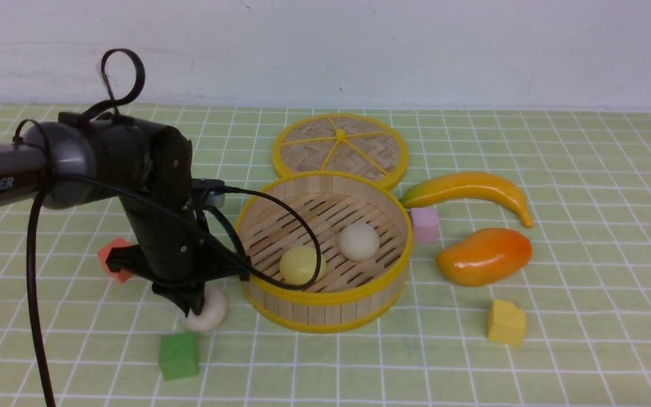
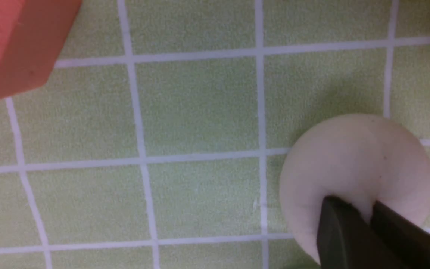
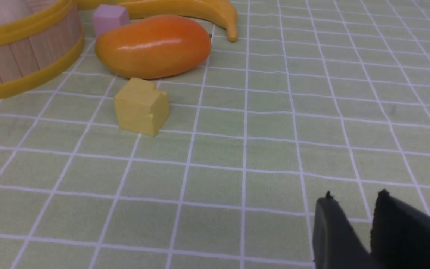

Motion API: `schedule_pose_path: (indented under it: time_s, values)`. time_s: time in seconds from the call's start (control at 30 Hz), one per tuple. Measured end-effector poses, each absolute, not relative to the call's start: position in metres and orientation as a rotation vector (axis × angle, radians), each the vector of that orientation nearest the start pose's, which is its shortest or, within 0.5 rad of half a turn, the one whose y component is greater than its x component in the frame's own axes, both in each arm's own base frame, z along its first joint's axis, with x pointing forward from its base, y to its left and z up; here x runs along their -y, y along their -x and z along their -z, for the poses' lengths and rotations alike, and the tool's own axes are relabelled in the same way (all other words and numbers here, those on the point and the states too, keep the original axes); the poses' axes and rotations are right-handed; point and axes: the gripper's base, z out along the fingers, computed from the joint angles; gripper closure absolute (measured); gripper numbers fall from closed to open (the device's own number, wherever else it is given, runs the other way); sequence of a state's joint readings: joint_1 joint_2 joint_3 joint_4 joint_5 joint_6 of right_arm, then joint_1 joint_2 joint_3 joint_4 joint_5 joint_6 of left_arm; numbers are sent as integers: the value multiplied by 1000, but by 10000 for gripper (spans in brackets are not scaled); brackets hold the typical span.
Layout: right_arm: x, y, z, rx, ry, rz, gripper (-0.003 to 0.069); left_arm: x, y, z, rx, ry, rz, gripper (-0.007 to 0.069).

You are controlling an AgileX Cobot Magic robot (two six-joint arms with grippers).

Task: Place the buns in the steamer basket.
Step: Use the left arm to grab a steamed stuffed bun, then use the left arm to put the steamed stuffed bun into the steamer

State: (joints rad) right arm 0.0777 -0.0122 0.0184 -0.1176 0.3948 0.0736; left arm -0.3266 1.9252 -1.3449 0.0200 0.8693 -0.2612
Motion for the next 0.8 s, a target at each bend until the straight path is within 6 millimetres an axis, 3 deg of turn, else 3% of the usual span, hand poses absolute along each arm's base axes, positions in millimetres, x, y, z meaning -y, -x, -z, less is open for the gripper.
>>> schedule_pose_path:
  time_s: [0.43,0.7,0.8]
  values:
    - [0,-52,-172,-1880,74,12,462,121,-361,-235,-2835,-147,108,636]
    - [0,-52,-172,-1880,74,12,449,134,-381,-301,-2672,-160,238,636]
    - [0,-52,-172,-1880,74,12,445,144,-392,-311,-2614,-162,355,636]
